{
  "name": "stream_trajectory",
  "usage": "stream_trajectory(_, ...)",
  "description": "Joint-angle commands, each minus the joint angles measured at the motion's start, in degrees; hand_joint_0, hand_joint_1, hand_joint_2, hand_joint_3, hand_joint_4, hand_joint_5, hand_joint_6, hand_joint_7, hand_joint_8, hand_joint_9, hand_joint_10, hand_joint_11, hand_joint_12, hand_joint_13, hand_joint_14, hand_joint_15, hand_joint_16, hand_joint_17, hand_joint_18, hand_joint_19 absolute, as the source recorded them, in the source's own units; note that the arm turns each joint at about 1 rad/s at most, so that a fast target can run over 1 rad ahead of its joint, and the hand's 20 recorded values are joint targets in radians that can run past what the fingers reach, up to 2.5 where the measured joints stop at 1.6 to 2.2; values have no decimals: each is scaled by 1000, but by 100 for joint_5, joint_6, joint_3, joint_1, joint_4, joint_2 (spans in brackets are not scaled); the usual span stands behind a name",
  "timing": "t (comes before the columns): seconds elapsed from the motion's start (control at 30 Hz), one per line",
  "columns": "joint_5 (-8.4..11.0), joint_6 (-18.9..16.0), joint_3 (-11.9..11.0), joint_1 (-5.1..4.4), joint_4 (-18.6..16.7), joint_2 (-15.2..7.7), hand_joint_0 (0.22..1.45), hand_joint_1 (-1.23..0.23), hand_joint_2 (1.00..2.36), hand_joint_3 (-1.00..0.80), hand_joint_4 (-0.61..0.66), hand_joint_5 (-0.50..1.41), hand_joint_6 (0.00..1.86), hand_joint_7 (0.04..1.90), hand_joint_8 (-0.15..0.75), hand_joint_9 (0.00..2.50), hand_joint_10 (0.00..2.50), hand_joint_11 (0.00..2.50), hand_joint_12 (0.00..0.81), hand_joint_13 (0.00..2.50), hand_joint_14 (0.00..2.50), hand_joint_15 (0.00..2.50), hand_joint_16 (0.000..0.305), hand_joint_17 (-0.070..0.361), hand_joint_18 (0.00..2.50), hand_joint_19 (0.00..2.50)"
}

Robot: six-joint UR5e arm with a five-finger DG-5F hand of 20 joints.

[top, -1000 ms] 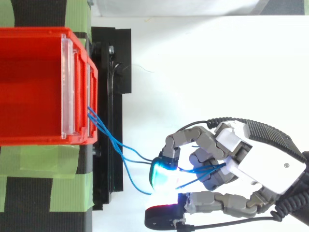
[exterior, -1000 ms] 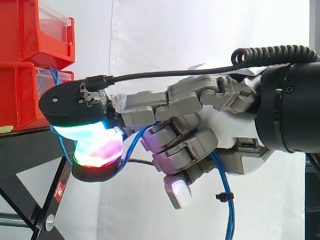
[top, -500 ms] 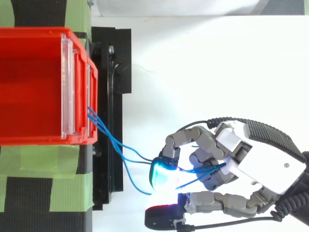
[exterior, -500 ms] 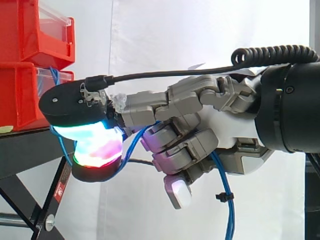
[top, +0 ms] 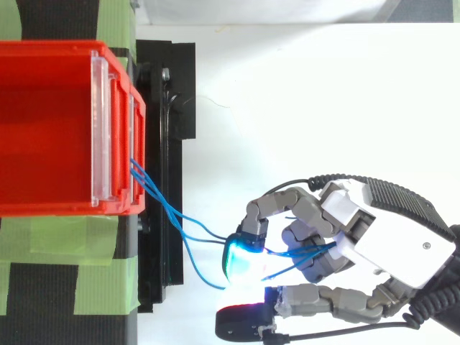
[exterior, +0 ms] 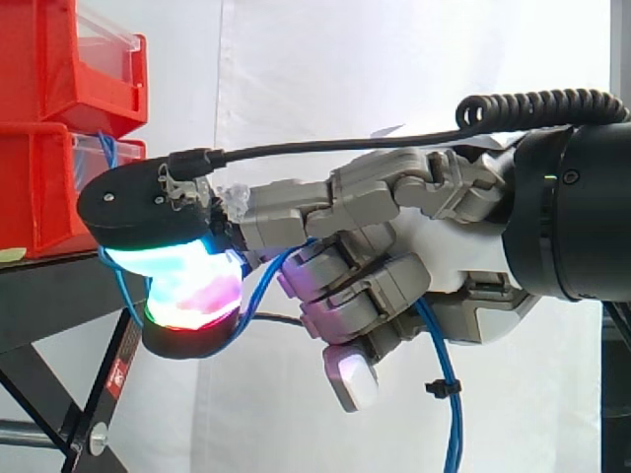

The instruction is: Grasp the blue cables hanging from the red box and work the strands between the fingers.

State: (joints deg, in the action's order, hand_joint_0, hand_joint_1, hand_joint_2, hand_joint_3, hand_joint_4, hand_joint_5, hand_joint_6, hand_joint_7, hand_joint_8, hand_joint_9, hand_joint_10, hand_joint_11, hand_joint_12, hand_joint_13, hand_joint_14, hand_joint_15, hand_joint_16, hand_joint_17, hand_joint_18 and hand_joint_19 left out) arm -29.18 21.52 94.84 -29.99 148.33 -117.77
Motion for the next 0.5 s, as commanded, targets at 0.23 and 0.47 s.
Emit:
stream_trajectory(0.23,0,1,0,-7,3,0,857,-668,1000,117,428,168,1185,1189,369,1558,2500,2500,537,1757,2500,1566,198,149,2045,795)
stream_trajectory(0.47,0,1,0,2,-6,0,856,-668,1001,117,424,168,1184,1187,369,1558,2500,2500,537,1757,2500,1566,198,149,2045,795)
